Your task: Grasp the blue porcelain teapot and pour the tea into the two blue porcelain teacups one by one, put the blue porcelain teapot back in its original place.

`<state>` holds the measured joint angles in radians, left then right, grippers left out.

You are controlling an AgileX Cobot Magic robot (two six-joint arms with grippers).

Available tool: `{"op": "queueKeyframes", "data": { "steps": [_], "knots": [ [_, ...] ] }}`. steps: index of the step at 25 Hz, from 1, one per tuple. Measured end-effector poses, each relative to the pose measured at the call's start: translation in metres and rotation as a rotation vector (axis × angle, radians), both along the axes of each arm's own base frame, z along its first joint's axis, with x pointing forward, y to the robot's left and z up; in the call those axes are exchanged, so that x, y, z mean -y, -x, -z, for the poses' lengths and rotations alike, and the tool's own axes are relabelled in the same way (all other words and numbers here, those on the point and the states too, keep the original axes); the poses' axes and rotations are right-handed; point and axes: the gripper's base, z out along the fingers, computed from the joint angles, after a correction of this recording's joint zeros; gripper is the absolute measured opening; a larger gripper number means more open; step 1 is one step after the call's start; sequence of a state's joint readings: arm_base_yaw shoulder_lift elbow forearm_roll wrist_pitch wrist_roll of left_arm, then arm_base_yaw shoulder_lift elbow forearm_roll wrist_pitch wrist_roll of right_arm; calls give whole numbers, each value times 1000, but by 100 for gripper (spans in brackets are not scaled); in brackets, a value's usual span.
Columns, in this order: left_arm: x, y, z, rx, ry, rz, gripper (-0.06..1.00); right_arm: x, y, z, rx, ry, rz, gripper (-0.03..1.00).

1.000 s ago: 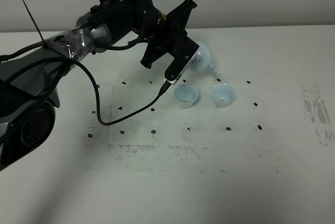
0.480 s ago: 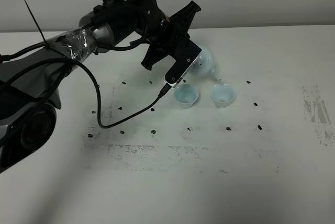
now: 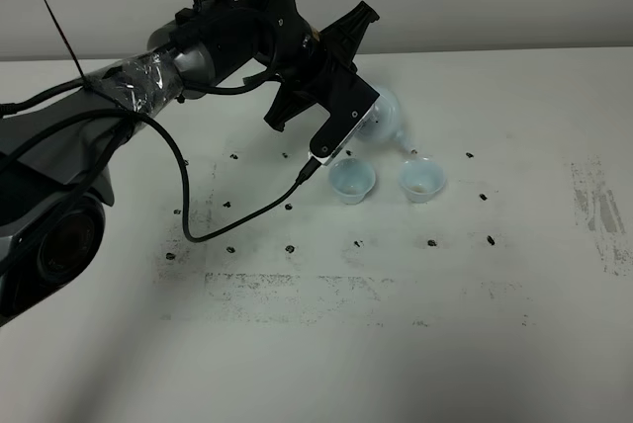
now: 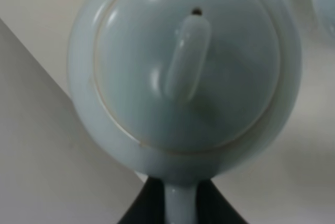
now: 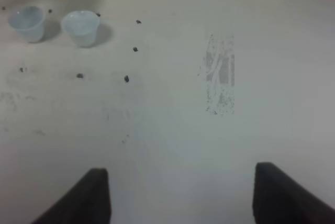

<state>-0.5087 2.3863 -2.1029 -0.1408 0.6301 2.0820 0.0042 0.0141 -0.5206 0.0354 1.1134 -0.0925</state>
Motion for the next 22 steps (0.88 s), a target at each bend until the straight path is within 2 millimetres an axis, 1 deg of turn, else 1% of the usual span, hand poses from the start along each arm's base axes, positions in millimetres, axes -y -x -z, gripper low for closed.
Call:
{"op": "queueKeyframes", "data": {
  "steps": [4, 10, 22],
  "knots": [
    [-2, -1, 0, 20, -29, 7, 4, 0, 0, 0, 0, 0, 0, 56],
    [6, 3, 0, 34, -42, 29, 4, 0, 0, 0, 0, 0, 0, 56],
    [12, 5, -1, 72, -72, 53, 4, 0, 0, 0, 0, 0, 0, 56]
  ]
}}
